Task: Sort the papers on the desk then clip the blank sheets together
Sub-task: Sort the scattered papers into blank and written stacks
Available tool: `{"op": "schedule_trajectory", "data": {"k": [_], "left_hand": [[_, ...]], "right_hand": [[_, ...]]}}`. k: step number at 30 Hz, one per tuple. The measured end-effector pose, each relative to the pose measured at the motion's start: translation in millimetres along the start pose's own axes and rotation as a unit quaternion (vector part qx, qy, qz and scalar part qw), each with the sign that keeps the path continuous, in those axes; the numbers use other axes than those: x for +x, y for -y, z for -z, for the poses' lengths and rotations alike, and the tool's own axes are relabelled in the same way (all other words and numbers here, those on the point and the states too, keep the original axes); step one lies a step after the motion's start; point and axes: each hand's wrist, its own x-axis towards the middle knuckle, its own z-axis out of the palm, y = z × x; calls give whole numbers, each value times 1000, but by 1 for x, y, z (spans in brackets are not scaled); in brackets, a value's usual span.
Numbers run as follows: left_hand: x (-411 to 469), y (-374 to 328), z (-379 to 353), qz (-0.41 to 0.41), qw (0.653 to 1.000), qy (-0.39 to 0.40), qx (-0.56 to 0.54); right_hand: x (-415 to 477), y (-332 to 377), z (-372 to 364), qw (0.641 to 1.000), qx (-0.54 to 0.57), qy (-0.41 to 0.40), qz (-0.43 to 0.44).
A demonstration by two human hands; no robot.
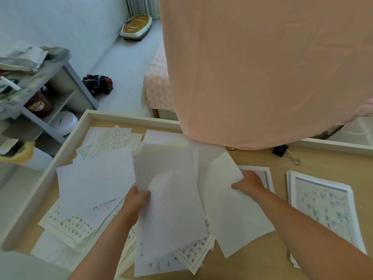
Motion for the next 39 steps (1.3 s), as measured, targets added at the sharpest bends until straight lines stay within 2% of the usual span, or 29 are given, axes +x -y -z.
{"op": "schedule_trajectory", "data": {"k": [3,5,7,9,11,12,14,16,18,20,22,24,25,27,29,31,32,35,36,39], "left_hand": [[3,-2,-5,52,991,95,-81],[4,2,-14,81,989,102,-76],[1,2,-28,60,996,73,7],[0,-1,-43,8,992,46,116],[0,-7,-62,-26,983,63,171],[0,-10,-72,-40,976,72,201],[5,-15,-88,-58,960,87,261],[14,-17,-101,-48,956,95,272],[24,-22,-108,-75,947,69,306],[38,-29,-108,-149,913,6,379],[54,-40,-104,-215,854,-37,473],[71,-50,-101,-222,811,-26,540],[79,-54,-100,-205,808,-4,553],[89,-60,-103,-181,805,33,564],[92,-62,-105,-185,799,23,572],[93,-62,-104,-176,806,12,565],[94,-60,-102,-161,819,20,551],[94,-52,-94,-106,885,63,450],[93,-50,-91,-104,895,71,427],[83,-42,-81,-134,897,60,417]], "right_hand": [[-6,-9,-5,996,80,18,-26],[-11,-11,-12,991,126,27,-40],[-17,-9,-21,975,207,36,-74],[-24,-5,-30,928,340,72,-135],[-28,-3,-34,885,416,114,-174],[-31,-2,-36,884,415,136,-167],[-38,-2,-36,908,374,132,-132],[-41,-10,-36,942,309,87,-94],[-40,-22,-33,954,283,28,-92],[-41,-33,-29,948,298,-25,-112],[-43,-41,-25,940,309,-69,-126],[-46,-46,-25,936,315,-99,-123],[-47,-47,-26,933,321,-111,-117],[-48,-46,-29,926,333,-129,-121],[-46,-44,-34,910,364,-142,-136],[-44,-40,-40,896,389,-153,-150],[-43,-38,-42,892,393,-161,-157],[-41,-28,-47,884,390,-193,-171],[-41,-25,-47,883,385,-203,-175],[-41,-17,-51,875,383,-229,-186]]}}
